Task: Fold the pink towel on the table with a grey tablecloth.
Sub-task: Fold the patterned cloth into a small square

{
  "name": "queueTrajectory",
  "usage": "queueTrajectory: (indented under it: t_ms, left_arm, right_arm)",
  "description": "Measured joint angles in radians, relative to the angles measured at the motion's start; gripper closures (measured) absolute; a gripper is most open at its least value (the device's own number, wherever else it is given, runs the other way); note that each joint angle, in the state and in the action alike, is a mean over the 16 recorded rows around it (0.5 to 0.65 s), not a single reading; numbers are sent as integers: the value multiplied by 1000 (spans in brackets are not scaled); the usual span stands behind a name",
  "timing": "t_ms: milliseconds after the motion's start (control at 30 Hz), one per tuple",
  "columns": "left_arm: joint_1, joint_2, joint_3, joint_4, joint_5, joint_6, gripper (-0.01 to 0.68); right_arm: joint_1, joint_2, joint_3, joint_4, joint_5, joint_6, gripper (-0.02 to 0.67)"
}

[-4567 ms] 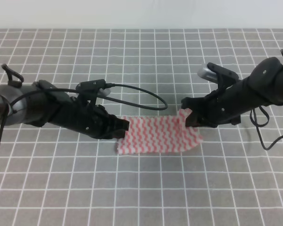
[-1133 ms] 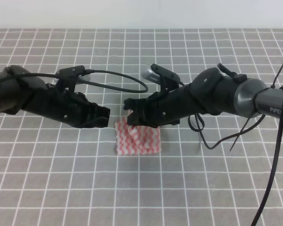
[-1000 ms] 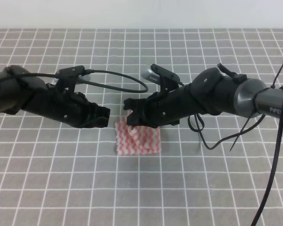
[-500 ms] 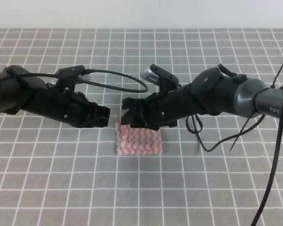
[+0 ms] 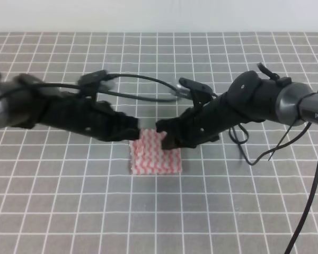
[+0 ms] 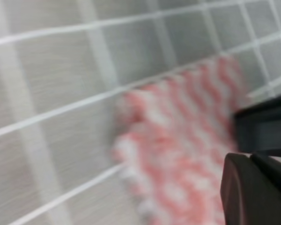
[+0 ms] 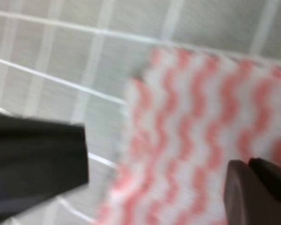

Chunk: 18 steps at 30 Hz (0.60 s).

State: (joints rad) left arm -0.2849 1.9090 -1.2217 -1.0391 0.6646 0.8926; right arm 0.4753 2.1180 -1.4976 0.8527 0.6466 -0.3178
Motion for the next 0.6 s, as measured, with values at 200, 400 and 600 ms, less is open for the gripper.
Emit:
queueTrajectory:
  t_ms: [200, 400, 600]
  left_arm:
    - [-54, 20, -42, 84, 9, -48, 676]
    - [-81, 39, -78, 247, 36, -170, 676]
    - [-83, 44, -88, 399, 72, -284, 676]
  right_arm:
    - [-4, -4, 0, -122, 29, 76, 662]
    - [-4, -6, -1, -165, 43, 107, 665]
    - [-4, -9, -1, -164, 54, 104, 665]
